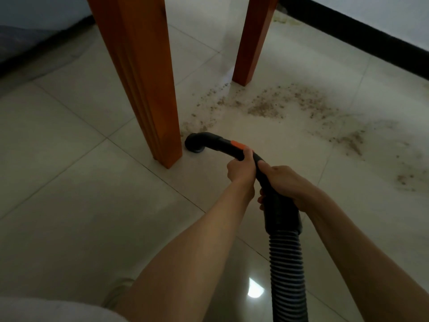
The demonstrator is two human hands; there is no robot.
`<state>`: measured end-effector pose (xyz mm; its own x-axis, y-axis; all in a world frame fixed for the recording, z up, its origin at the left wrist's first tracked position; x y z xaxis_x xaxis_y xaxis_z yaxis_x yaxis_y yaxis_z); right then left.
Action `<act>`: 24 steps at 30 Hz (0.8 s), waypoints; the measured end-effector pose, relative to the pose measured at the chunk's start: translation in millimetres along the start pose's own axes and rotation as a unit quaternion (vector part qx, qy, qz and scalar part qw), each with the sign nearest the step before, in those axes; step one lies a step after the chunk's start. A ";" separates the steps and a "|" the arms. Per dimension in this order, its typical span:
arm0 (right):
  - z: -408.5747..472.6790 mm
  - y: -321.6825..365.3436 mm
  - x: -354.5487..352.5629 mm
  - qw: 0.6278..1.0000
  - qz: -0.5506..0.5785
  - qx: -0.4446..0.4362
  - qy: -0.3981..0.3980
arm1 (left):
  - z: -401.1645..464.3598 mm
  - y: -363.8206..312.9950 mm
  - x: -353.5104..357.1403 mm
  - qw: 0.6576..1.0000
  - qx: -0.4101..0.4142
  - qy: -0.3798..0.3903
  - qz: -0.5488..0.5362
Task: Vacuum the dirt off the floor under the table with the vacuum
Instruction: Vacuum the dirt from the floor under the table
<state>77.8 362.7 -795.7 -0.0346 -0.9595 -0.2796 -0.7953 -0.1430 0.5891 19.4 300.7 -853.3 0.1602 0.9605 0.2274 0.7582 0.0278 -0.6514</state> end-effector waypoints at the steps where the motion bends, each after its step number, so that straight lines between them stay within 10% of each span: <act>1: 0.0 0.6 0.1 1.000 -0.001 0.002 0.000 | -0.3 -0.6 0.0 1.000 0.000 0.000 0.001; 24: 18.6 21.6 -22.7 0.997 -0.041 0.024 0.062 | 11.5 -18.4 6.2 0.999 -0.013 -0.022 -0.024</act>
<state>50.1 385.9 -790.8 0.1049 -0.9678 -0.2288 -0.8199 -0.2143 0.5308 -0.9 309.4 -848.3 0.0949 0.9695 0.2260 0.7801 0.0686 -0.6219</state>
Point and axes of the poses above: each hand's wrist, its own z-axis towards the middle knuckle, its own x-axis out of the palm, y = z × x, the point moved 5 cm from there along z, towards the middle knuckle, and after that the axes turned 9 degrees about y, right-handed, at the moved point
